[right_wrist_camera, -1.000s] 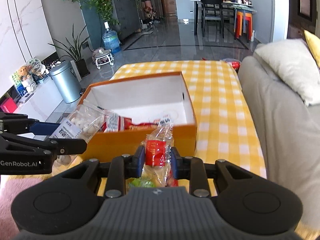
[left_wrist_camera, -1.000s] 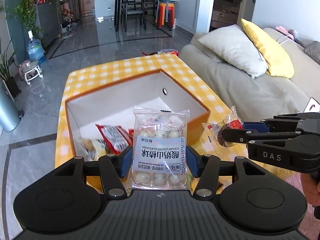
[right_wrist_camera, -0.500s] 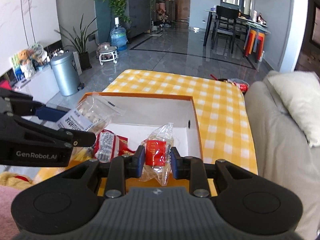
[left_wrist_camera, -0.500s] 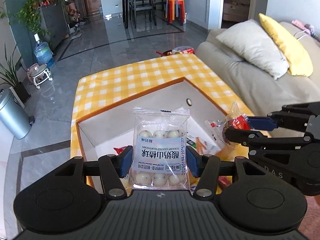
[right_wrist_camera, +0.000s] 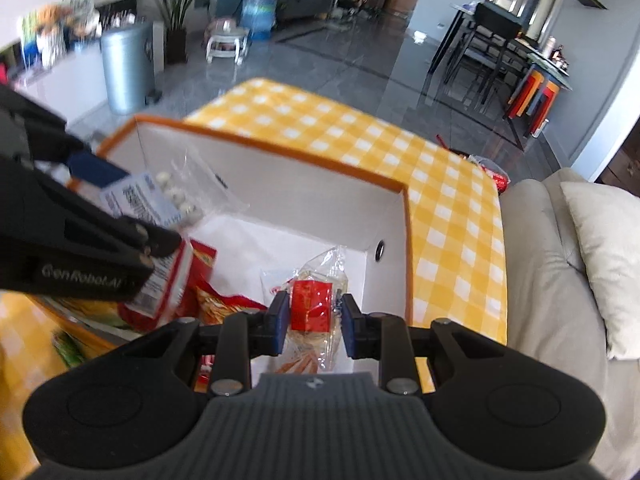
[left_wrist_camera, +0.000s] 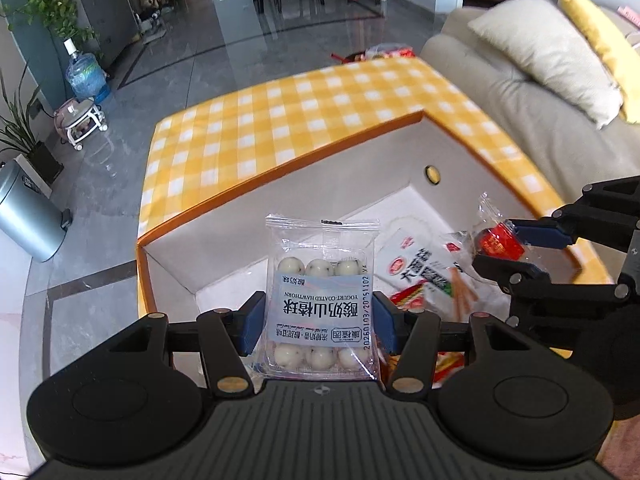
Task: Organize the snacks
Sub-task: 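Carry both held packets over the orange box and lower them inside, then open both tools to release the packets and lift away from the box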
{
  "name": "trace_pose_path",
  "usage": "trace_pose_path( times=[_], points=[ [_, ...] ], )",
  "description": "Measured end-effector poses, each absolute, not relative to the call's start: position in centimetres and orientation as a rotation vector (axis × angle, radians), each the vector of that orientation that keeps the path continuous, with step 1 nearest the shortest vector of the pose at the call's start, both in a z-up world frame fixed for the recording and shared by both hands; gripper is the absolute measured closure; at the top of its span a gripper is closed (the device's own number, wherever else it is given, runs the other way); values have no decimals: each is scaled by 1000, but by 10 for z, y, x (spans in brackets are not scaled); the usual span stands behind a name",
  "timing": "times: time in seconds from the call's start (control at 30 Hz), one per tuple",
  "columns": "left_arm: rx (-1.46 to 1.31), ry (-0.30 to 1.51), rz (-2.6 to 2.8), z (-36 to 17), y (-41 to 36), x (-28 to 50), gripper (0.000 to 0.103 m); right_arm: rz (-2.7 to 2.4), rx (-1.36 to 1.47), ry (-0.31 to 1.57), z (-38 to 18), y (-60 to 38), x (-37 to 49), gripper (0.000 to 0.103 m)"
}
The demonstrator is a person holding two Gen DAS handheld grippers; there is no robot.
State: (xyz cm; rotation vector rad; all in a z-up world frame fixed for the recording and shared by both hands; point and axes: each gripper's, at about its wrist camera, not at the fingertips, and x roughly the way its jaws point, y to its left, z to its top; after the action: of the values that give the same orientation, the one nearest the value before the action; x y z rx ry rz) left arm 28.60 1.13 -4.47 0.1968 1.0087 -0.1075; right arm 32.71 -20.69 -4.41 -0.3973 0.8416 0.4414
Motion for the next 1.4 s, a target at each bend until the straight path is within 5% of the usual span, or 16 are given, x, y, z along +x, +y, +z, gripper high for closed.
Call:
trace_pose_path(
  times=[0.87, 1.13, 1.27, 1.4],
  points=[
    [310, 1154, -90, -97, 4, 323, 35, 467, -590, 1087, -104, -182, 369, 76],
    [343, 1131, -72, -92, 3, 317, 27, 462, -586, 1083, -102, -182, 368, 63],
    [323, 1088, -57, -77, 7, 310, 22, 467, -567, 1055, -90, -184, 362, 42],
    [290, 1042, -45, -57, 11, 300, 21, 469, -562, 1020, -75, -185, 354, 32]
  ],
)
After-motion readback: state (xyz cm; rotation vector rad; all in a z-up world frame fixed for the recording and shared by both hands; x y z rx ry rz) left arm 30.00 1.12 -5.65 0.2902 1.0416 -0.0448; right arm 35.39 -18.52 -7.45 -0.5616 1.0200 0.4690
